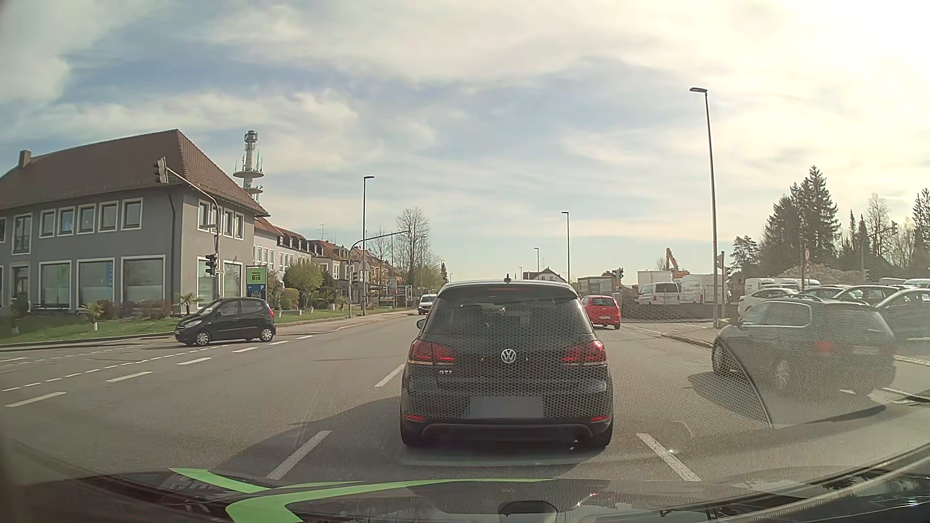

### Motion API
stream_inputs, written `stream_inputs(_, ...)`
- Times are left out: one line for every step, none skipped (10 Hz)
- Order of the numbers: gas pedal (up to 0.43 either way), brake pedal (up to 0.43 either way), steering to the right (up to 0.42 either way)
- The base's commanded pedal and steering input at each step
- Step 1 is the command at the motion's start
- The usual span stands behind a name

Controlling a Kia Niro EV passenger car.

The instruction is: Follow the waypoints while adhering to traffic rules and regulations

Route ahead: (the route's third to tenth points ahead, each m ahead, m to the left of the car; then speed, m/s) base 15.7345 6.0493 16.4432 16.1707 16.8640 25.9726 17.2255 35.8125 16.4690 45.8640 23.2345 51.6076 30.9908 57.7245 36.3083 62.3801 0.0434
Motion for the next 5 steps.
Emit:
stream_inputs(0.0,0.256,0.001)
stream_inputs(0.0,0.256,0.001)
stream_inputs(0.0,0.256,0.001)
stream_inputs(0.0,0.262,0.002)
stream_inputs(0.0,0.256,0.002)
